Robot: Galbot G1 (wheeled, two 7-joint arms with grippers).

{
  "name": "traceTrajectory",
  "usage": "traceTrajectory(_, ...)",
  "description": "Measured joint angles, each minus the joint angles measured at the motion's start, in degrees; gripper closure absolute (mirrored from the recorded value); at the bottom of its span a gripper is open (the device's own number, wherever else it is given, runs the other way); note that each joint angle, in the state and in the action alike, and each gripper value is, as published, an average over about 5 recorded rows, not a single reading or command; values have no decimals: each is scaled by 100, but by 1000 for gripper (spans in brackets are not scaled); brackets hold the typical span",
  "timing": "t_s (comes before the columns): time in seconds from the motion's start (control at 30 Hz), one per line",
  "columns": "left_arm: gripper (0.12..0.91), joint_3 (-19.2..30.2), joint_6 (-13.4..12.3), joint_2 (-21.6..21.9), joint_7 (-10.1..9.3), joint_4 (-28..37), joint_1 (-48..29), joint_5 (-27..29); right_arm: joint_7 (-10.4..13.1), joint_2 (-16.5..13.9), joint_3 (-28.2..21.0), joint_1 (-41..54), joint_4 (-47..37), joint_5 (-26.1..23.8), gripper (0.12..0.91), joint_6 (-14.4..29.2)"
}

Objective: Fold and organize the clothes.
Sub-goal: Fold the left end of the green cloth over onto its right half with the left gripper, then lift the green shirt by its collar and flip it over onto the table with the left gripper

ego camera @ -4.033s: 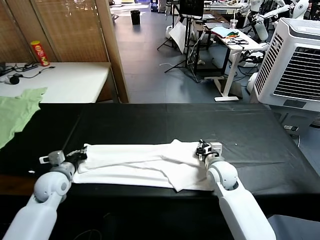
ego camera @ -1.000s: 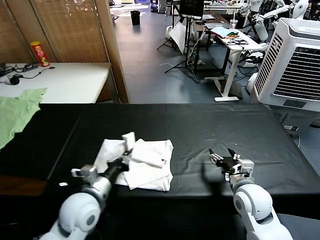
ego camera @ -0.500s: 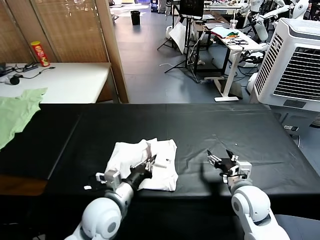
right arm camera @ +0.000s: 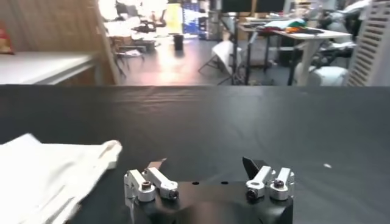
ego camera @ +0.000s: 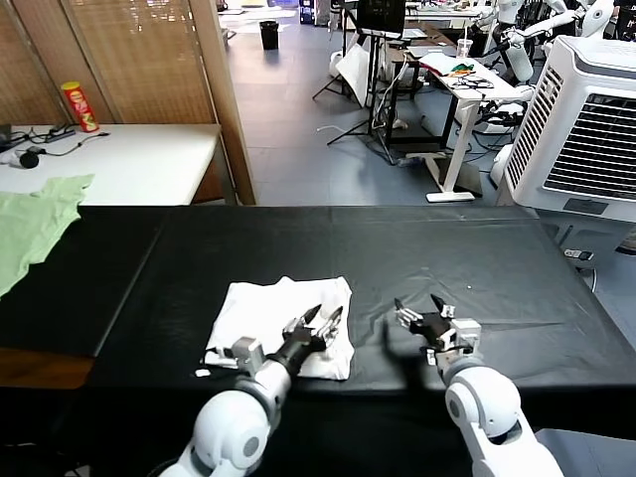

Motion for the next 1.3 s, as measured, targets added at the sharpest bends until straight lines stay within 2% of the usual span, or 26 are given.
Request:
traceTrajectory(0.07,246,-139,-73,104,47,-16,38,123,-173,-58,-156,70,27,83,227,34)
traceTrajectory(0.2,233,-546,-195,476,46,21,121,273,-388,-137,-563,274,31,162,227,65)
traceTrajectory(0.33,232,-938,-257,780,41,71,219,429,-290,-93,-1010,556,-138,135,227,55)
traceTrajectory(0.53,232,-1214,-316,869,28,130,416,709,-223,67,-1336,707,-443,173,246,86)
traceTrajectory(0.63,232,-1275,-343,864,24,164,497,793,-201,119,-1371,722,-567,211,336,133)
traceTrajectory(0.87,232,-1351,-364,833,14,189,593,853,-193,257,-1375,787,-799,218,722,231)
traceTrajectory(0.97,232,-1378,-380,827,12,224,621,871,-178,320,-1361,819,-859,190,855,249)
traceTrajectory(1.07,232,-1415,-393,827,12,264,631,878,-156,405,-1311,871,-867,149,901,282)
traceTrajectory(1.3,232,-1504,-431,833,13,337,613,863,-111,519,-1212,947,-951,-222,903,311)
